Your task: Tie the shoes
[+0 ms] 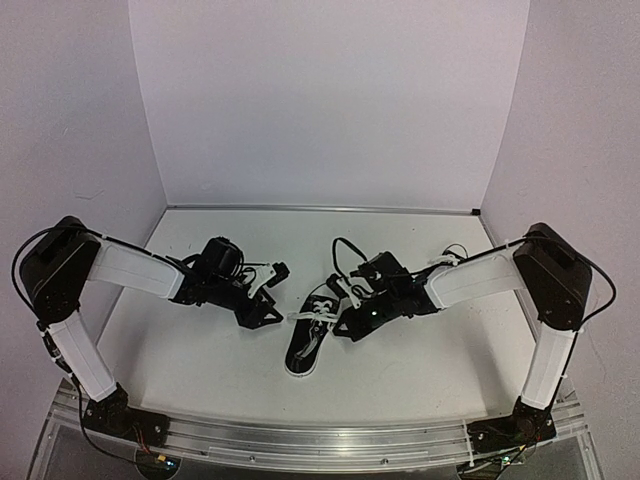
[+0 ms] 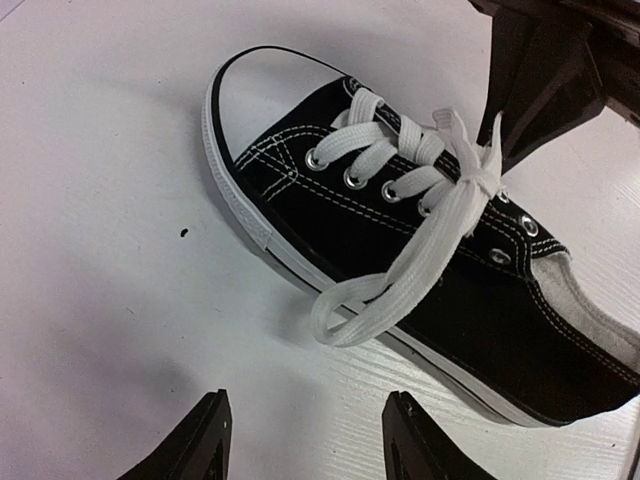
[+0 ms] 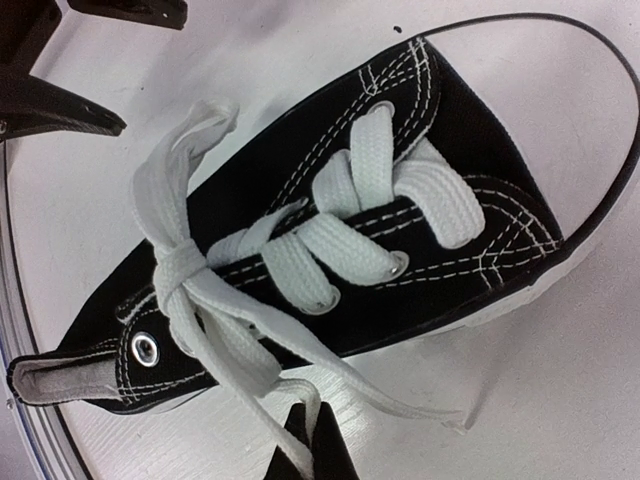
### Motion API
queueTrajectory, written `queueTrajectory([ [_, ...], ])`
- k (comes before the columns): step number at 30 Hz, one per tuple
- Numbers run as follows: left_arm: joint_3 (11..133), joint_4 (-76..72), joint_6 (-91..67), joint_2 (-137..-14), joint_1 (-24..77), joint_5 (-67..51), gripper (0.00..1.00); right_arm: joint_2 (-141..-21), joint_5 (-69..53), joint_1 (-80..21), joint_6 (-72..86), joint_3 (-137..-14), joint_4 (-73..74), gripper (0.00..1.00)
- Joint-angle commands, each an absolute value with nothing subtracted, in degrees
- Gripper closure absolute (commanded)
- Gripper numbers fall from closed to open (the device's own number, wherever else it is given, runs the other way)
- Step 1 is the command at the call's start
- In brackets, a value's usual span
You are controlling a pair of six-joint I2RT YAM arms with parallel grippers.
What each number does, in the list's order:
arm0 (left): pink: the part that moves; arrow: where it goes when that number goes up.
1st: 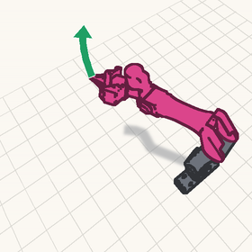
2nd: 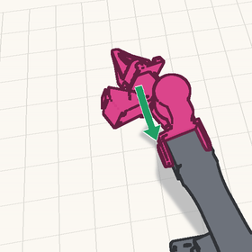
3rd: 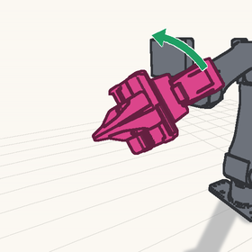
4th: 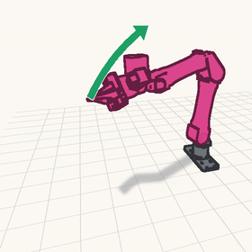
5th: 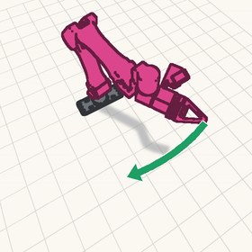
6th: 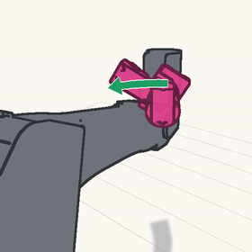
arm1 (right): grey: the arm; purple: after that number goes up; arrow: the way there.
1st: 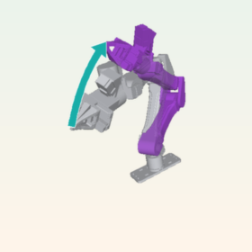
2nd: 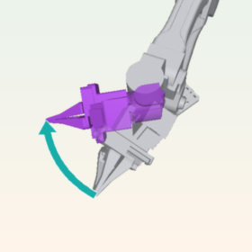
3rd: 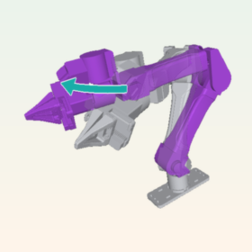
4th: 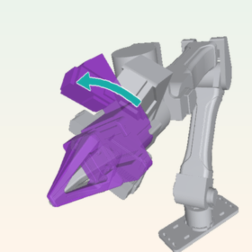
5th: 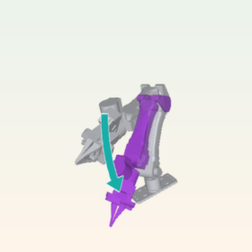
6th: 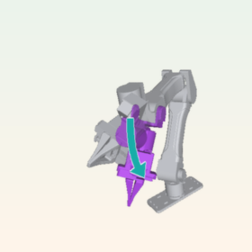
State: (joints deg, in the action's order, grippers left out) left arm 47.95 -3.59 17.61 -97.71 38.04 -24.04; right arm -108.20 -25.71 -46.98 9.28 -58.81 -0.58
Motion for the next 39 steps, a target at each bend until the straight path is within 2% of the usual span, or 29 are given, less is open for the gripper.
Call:
queueTrajectory([
  [1,47.09,-6.17,24.93,-98.9,37.92,-24.56,0.47,-105.61,-23.64,-47.32,10.35,-61.13,3.28,1.0],
  [10,45.78,-13.4,29.42,-100.51,39.15,-23.53,0.45,-106.23,-22.33,-47.3,10.65,-62.87,7.83,1.0],
  [21,48.54,-14.61,34.61,-102.57,41.86,-17.99,0.43,-106.95,-22.14,-47.35,10.47,-64.45,10.56,1.0],
  [26,48.71,-14.12,35.31,-101.85,42.46,-17.03,0.46,-106.95,-21.95,-47.36,10.37,-64.83,11.27,1.0],
  [29,47.9,-14.67,35.42,-100.4,42.54,-16.12,0.53,-106.85,-21.57,-47.3,10.37,-64.82,11.58,1.0],
  [32,47.38,-15.85,35.57,-99.53,42.56,-14.9,0.55,-106.96,-21.6,-47.31,10.29,-64.86,11.68,1.0],
  [39,49.25,-15.38,36.34,-100.79,42.6,-14.76,0.47,-106.69,-21.47,-47.35,10.53,-65.21,11.87,1.0],
])
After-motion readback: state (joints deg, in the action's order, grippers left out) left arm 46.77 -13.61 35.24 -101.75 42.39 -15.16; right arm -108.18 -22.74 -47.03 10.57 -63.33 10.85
